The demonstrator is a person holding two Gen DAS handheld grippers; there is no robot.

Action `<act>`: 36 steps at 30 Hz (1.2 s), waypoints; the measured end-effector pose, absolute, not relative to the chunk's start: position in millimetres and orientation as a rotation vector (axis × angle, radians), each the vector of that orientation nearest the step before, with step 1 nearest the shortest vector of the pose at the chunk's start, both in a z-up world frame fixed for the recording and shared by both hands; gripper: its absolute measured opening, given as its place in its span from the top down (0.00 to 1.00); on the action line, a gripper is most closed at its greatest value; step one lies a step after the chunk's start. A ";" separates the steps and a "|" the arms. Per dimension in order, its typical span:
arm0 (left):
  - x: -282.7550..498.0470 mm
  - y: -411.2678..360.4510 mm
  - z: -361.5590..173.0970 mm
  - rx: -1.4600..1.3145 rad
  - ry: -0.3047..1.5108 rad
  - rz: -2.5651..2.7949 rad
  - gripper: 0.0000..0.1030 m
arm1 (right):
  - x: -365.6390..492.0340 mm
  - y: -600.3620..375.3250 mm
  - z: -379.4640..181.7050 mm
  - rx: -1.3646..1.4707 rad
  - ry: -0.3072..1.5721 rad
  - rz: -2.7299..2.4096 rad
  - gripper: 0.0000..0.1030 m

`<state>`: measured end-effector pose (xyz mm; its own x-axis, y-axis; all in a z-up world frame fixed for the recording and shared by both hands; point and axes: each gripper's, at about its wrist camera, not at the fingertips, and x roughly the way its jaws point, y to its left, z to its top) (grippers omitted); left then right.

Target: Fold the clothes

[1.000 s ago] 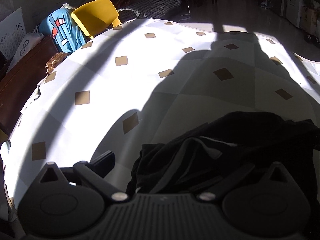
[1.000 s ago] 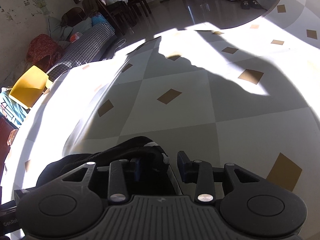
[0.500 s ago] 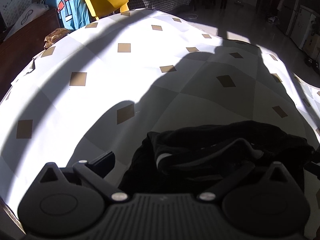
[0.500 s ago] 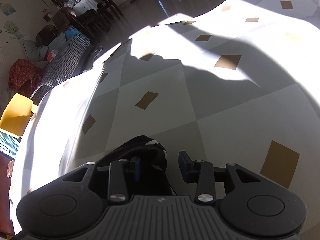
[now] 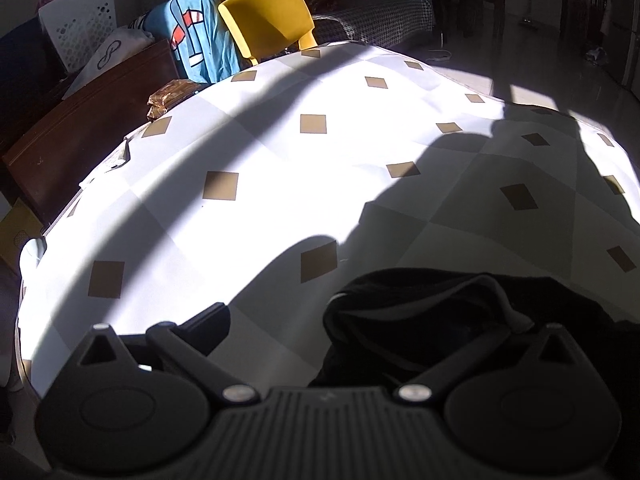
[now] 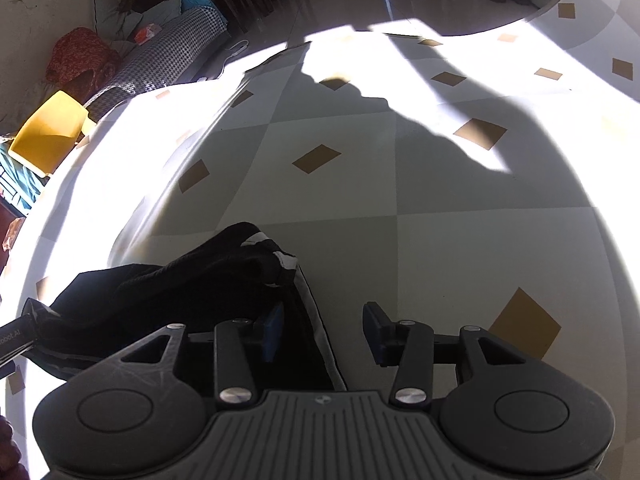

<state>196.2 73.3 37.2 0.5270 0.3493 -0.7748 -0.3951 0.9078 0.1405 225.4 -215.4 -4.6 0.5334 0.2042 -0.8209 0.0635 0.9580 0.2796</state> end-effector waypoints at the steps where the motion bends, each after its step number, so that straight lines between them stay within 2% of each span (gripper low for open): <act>1: 196.2 73.9 39.6 -0.064 0.912 0.436 0.00 | 223.4 -214.9 -5.8 0.283 1.022 0.094 0.58; 9: 183.6 76.9 57.6 -0.116 0.850 0.410 0.00 | 200.0 -202.8 -14.2 0.157 1.086 0.126 0.58; 15: 182.4 67.3 55.1 -0.047 0.895 0.380 0.00 | 187.8 -202.4 -21.2 0.171 1.131 0.160 0.58; 28: 152.1 72.4 93.6 -0.053 0.707 0.415 0.00 | 161.9 -191.3 -20.0 0.013 1.101 0.241 0.58; 32: 144.7 61.6 101.5 -0.022 0.689 0.339 0.00 | 159.1 -186.8 -24.9 -0.044 1.078 0.261 0.59; 36: 138.4 45.2 86.9 0.014 0.791 0.204 0.00 | 155.1 -179.8 -26.4 -0.109 1.049 0.288 0.67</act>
<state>138.4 45.2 86.9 0.6843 0.1870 -0.7049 -0.1763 0.9803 0.0889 155.1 -179.8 -26.4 0.4647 0.1824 -0.8665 -0.2858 0.9571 0.0481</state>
